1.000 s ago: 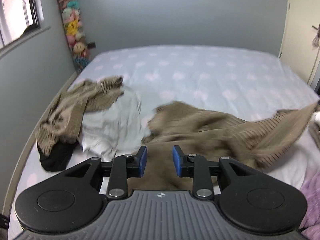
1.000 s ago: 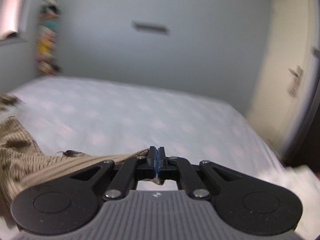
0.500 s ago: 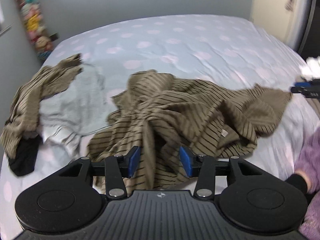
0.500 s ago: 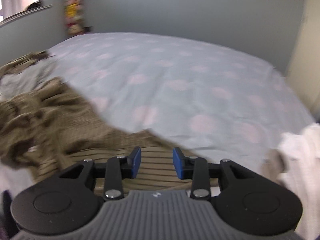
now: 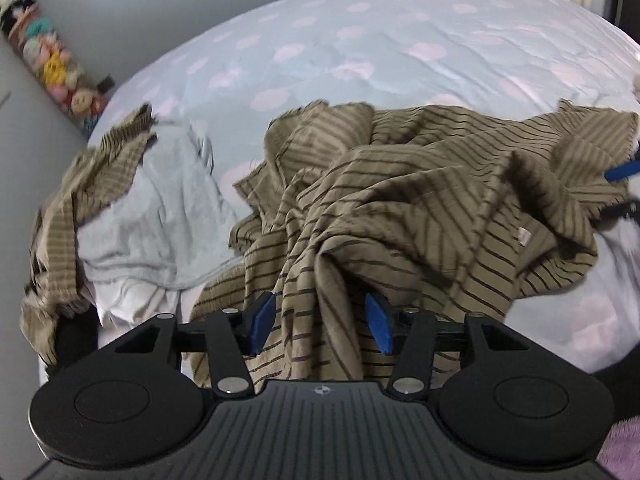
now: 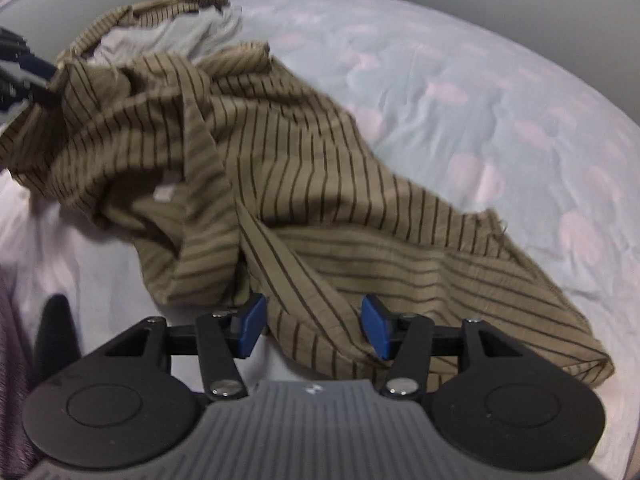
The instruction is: Fold clothes
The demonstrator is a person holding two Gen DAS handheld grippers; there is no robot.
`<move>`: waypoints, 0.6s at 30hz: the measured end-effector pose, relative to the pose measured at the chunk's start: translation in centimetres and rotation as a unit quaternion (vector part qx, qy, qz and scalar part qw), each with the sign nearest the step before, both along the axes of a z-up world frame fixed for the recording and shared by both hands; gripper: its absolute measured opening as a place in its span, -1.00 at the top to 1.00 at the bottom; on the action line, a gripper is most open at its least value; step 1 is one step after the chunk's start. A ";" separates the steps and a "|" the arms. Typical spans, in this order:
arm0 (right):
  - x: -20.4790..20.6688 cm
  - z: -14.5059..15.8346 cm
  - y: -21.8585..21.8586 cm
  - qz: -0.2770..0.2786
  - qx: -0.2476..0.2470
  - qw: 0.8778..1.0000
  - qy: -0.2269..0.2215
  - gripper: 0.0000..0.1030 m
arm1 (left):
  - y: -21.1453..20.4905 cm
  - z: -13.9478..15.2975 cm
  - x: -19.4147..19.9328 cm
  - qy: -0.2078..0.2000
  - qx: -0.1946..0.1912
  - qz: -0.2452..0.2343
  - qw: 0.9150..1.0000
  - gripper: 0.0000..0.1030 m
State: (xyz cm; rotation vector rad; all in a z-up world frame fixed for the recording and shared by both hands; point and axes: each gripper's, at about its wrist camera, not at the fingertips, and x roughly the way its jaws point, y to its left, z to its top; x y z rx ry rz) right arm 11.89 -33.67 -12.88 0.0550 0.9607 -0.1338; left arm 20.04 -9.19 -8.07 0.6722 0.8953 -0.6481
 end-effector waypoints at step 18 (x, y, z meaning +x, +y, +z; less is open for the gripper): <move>-0.5 -2.8 5.7 0.158 -0.216 0.964 0.014 0.79 | -0.5 1.9 0.0 -0.006 -0.012 0.064 0.998 0.96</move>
